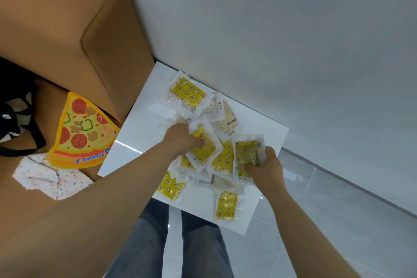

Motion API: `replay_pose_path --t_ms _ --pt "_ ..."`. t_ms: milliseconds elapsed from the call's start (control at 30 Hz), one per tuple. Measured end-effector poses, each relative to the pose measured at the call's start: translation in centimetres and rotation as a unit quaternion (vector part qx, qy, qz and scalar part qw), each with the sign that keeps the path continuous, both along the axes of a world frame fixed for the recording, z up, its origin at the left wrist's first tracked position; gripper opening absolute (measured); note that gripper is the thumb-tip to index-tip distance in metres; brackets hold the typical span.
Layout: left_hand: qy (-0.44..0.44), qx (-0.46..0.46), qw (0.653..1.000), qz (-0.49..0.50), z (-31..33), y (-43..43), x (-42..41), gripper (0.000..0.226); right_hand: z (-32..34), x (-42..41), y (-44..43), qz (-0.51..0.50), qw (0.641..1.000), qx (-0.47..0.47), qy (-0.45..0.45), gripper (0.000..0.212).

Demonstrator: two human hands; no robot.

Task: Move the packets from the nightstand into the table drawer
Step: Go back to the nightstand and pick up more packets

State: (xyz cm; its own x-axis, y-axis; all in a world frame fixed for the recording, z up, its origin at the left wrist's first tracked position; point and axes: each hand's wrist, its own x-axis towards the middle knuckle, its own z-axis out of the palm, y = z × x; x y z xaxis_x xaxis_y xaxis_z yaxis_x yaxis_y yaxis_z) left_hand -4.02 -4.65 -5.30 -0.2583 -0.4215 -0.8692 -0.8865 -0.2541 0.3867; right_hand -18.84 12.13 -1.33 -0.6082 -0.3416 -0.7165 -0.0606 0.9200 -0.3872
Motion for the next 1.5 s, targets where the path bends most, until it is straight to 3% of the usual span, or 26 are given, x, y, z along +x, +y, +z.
replay_pose_path --t_ms 233,367,467,633,767,1033,1200,1500 --pt "0.004 -0.072 0.996 0.053 0.4 0.7 -1.9 0.04 -0.3 0.4 0.4 -0.006 1.0 -0.025 -0.013 0.033" --pt "-0.038 -0.06 0.995 0.07 0.8 1.1 -2.9 0.084 -0.6 0.8 0.3 0.007 1.0 -0.02 -0.02 0.032" --pt "-0.039 -0.054 0.995 0.078 0.7 1.0 -2.9 0.09 -0.9 1.4 0.2 0.001 0.999 -0.022 -0.026 0.031" --pt "-0.013 -0.009 0.993 0.118 1.0 1.1 -2.6 0.072 -0.7 2.0 0.0 -0.003 0.999 -0.035 -0.021 0.03" --pt "0.001 0.001 0.987 0.163 2.5 1.2 -1.4 0.073 0.4 2.4 0.1 -0.008 0.999 -0.043 -0.02 0.03" --pt "0.032 -0.032 0.991 0.124 7.9 0.3 2.4 0.033 4.7 3.8 0.4 -0.022 0.998 -0.062 -0.009 0.029" --pt "0.075 -0.042 0.991 0.107 12.3 0.1 3.6 0.028 8.4 4.7 0.4 -0.044 0.995 -0.085 0.008 0.031" --pt "0.131 -0.147 0.98 0.021 23.0 -0.7 5.1 0.024 18.1 5.9 0.3 -0.051 0.982 -0.151 0.097 0.029"
